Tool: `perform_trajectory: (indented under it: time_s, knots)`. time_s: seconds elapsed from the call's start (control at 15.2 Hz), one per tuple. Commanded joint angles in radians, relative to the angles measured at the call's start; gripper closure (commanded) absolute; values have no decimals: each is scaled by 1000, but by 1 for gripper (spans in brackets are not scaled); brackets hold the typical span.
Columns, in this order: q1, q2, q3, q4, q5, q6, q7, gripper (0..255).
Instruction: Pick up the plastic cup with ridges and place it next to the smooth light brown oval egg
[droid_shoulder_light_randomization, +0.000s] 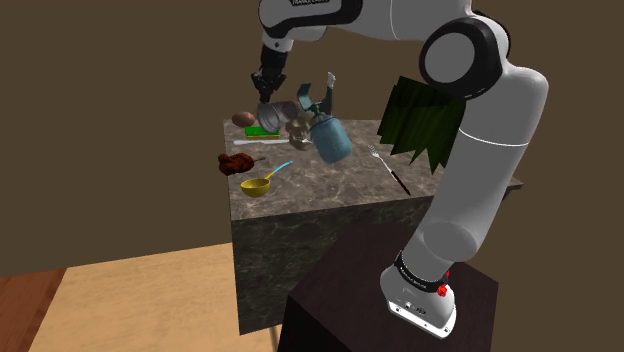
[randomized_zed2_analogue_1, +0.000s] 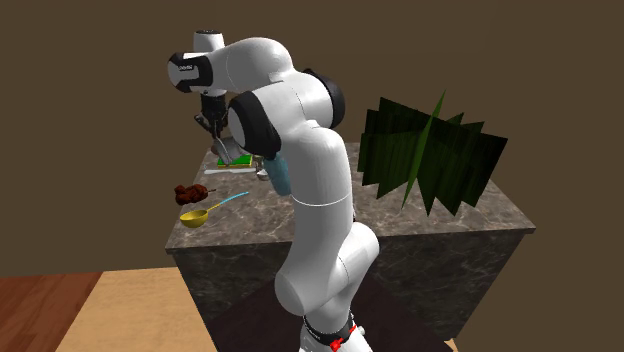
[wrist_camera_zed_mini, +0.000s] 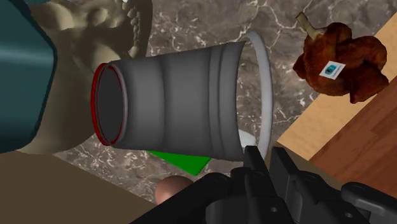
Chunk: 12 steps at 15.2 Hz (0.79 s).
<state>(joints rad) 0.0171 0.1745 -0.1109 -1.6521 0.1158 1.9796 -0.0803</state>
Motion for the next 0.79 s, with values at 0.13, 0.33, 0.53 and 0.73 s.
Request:
perform_trajectory:
  time_s: [0.13,0.33,0.53,0.73]
  knots:
    - [-2,3,-1,-52,2,51,-7,255]
    - [-2,9,-1,-84,5,89,-11,255]
    - [-2,17,0,-114,8,126,-16,255]
    - [-2,26,1,-142,12,164,-20,255]
